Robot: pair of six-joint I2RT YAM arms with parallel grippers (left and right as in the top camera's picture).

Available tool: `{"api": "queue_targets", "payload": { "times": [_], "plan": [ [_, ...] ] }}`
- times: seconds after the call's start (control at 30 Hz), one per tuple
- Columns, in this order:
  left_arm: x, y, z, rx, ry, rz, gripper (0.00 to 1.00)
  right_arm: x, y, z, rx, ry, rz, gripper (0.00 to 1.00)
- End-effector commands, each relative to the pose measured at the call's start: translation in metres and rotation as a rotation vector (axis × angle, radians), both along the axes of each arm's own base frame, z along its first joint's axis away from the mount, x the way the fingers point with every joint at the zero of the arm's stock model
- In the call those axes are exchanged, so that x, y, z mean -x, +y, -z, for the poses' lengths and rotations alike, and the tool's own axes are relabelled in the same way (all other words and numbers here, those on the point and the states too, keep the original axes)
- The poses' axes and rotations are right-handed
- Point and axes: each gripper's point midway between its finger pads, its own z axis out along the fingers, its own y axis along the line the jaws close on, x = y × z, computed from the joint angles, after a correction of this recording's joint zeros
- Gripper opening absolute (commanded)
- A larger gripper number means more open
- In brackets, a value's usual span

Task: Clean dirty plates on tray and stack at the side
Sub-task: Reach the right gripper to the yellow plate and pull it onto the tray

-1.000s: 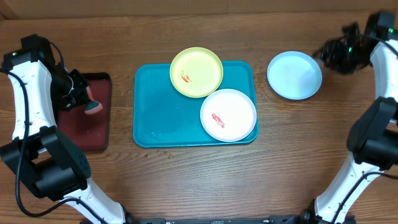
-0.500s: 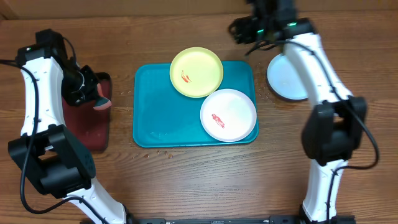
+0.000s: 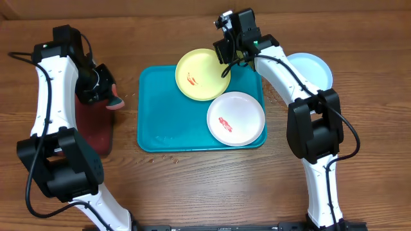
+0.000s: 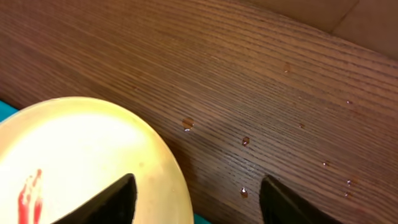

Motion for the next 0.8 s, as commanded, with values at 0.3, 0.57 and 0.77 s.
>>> {"api": "queue_targets", "payload": {
  "times": [0.3,0.57,0.77],
  "plan": [
    [-0.007,-0.016,-0.002,0.003,-0.022,0.065,0.04,0.014,0.013,0.043,-0.003,0.095,-0.055,0.57],
    [-0.007,-0.016,-0.002,0.003,-0.022,0.068,0.04,0.018,0.013,0.057,0.007,0.123,-0.058,0.49],
    [-0.007,-0.016,-0.002,0.003,-0.022,0.067,0.04,0.024,0.027,0.055,0.009,0.125,-0.082,0.13]
  ]
}}
